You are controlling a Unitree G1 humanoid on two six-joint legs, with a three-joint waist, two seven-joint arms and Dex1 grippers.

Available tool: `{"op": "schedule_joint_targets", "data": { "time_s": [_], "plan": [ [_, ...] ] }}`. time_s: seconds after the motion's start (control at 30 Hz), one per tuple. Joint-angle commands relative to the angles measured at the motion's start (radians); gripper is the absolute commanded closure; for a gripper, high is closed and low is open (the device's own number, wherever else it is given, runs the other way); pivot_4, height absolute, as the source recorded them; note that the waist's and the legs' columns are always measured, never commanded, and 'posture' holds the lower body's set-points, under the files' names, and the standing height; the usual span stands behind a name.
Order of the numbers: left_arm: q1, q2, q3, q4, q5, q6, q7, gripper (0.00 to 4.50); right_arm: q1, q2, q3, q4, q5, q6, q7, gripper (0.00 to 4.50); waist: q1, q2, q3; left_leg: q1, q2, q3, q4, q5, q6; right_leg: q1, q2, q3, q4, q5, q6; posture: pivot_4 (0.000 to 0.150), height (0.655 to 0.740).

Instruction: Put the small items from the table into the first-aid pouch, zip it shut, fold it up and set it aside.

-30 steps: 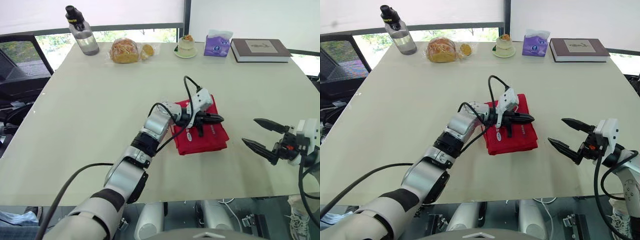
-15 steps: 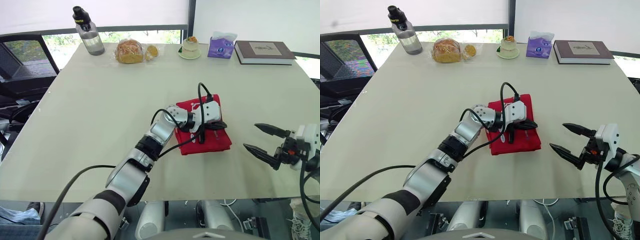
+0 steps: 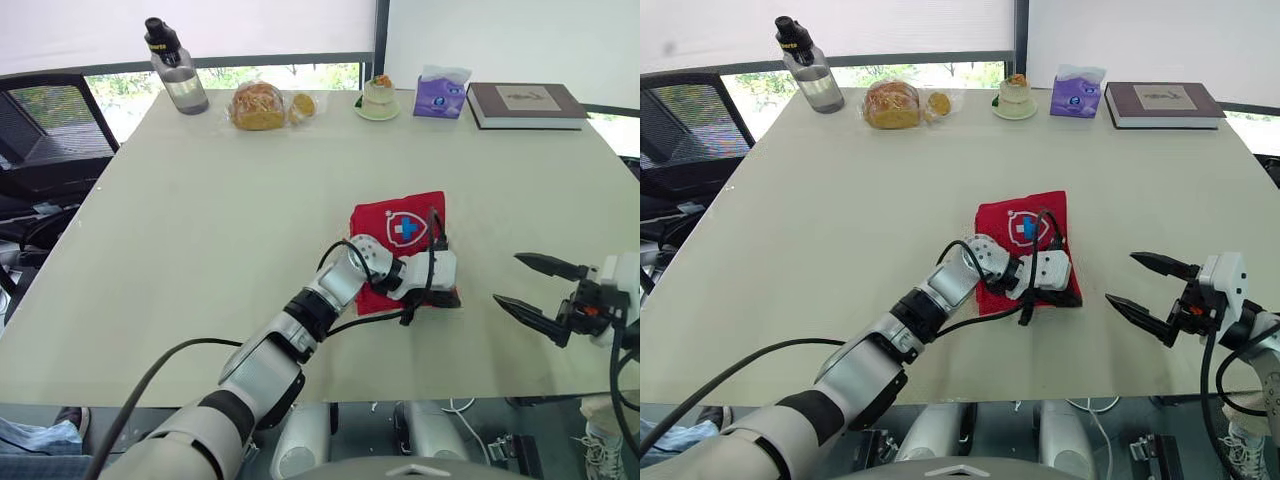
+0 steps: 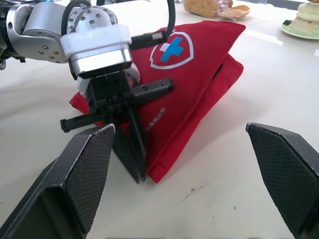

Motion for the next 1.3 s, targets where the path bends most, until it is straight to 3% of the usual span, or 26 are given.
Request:
{"op": "schedule_joint_targets", "data": {
  "time_s": [0.03,0.27,0.47,0.63,0.73,0.87,1.1,1.2,1.3],
  "plan": [
    [0.024,0.021,-0.012,0.000,0.004,0.062,-0.040,4.41,0.004,-0.018,-0.044,-0.017,0.018,-0.013,0.005,0.00,-0.004,0.000,0.000,0.000,0.000,0.000,0.000,0.000,0.000,0.000,0.000,0.000,0.000,0.000,0.000,0.150,0.7400],
    [-0.046,-0.034,0.210,-0.079,-0.207,0.231,-0.008,4.41,-0.003,-0.009,-0.035,0.008,0.007,-0.031,0.013,0.00,-0.017,0.000,0.001,-0.002,0.000,-0.001,0.000,0.000,0.000,-0.002,0.000,0.000,0.000,0.000,0.001,0.150,0.7400],
    [-0.174,-0.042,0.379,0.038,-0.277,0.276,0.125,4.41,-0.026,-0.011,-0.024,0.030,0.002,-0.040,0.016,0.00,-0.017,0.000,0.001,-0.002,0.000,0.000,0.000,0.000,0.000,-0.003,0.000,0.000,0.000,0.000,0.002,0.150,0.7400],
    [-0.245,-0.005,0.404,0.255,-0.219,0.214,0.195,4.41,-0.046,-0.007,-0.011,0.035,-0.006,-0.043,0.015,0.00,-0.019,0.000,0.001,-0.002,-0.001,0.000,-0.001,0.000,0.000,-0.003,0.000,0.000,0.000,0.000,0.003,0.150,0.7400],
    [-0.285,0.024,0.375,0.436,-0.137,0.172,0.273,4.41,-0.056,-0.002,0.000,0.028,-0.009,-0.041,0.010,0.00,-0.019,0.000,0.001,-0.002,-0.001,-0.001,-0.001,0.000,0.000,-0.003,0.000,0.000,0.000,0.000,0.003,0.150,0.7400],
    [-0.339,0.019,0.434,0.597,-0.134,0.196,0.427,4.41,-0.052,-0.008,0.003,0.017,-0.005,-0.031,0.011,0.00,-0.019,0.000,0.001,-0.001,-0.001,0.000,-0.001,0.000,0.000,-0.002,0.000,0.000,0.000,0.000,0.003,0.150,0.7400],
    [-0.359,0.028,0.515,0.679,-0.140,0.174,0.550,4.41,-0.070,-0.019,0.006,0.019,-0.003,-0.020,0.009,0.00,-0.018,0.000,0.001,-0.001,-0.001,-0.001,-0.001,0.000,0.000,-0.001,0.000,0.000,0.000,0.000,0.004,0.150,0.7400],
    [-0.361,0.050,0.570,0.658,-0.158,0.025,0.604,4.41,-0.080,-0.003,0.011,0.011,0.009,0.001,-0.018,0.00,-0.019,0.000,0.001,-0.001,-0.001,-0.001,-0.001,0.000,0.000,-0.001,0.000,0.000,0.000,0.000,0.004,0.150,0.7400],
    [-0.365,0.066,0.600,0.612,-0.179,-0.101,0.524,4.41,-0.100,0.013,0.007,0.001,0.034,0.033,-0.055,0.00,-0.019,-0.001,0.002,-0.002,-0.001,0.000,-0.001,0.000,0.000,-0.003,0.000,0.000,0.001,0.000,0.003,0.150,0.7400]
  ]
}}
